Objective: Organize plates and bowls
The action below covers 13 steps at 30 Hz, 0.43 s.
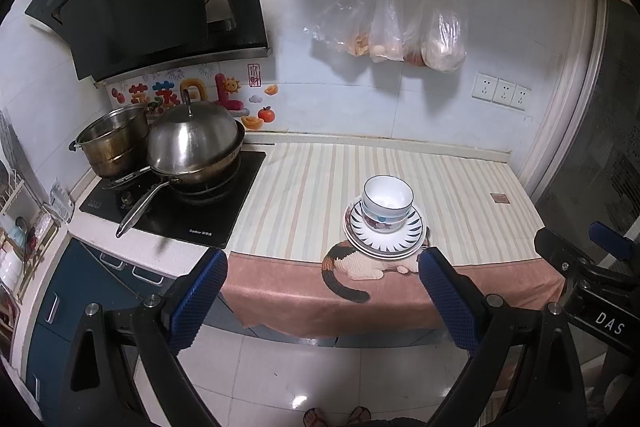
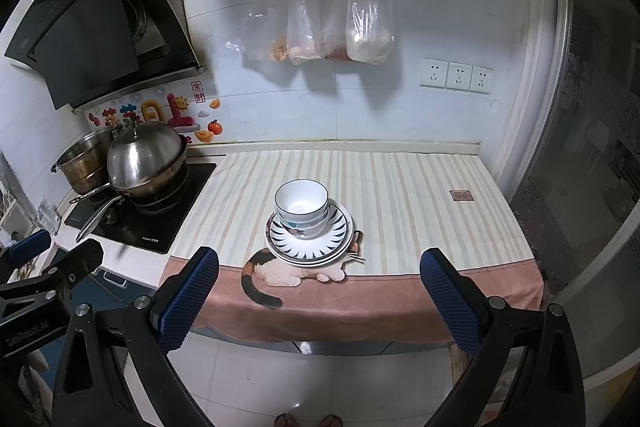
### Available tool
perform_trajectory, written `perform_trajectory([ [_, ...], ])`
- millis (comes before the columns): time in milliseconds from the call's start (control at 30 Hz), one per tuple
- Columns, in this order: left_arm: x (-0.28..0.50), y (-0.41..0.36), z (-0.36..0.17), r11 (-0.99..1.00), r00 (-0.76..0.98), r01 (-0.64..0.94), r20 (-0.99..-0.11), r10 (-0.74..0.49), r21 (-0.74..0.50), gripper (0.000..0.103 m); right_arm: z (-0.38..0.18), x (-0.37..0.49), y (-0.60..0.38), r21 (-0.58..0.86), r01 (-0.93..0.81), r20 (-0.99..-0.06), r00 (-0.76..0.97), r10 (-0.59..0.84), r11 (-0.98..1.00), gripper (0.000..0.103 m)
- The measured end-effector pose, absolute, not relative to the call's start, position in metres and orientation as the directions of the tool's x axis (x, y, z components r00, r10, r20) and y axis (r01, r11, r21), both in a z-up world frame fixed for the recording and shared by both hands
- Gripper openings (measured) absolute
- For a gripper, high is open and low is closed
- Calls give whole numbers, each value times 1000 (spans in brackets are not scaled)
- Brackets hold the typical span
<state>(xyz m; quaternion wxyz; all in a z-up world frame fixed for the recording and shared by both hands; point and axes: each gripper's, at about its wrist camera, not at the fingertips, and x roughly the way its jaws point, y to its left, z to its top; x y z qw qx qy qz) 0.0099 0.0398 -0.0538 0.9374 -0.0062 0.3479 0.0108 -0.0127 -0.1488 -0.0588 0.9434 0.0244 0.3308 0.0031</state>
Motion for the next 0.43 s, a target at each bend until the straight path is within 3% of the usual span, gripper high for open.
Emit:
perform_trajectory([
  [433,10,39,-54,1000,759,-29,-651,17,-8,98,-61,-14,-146,47,17,-623,782,16,999,103],
])
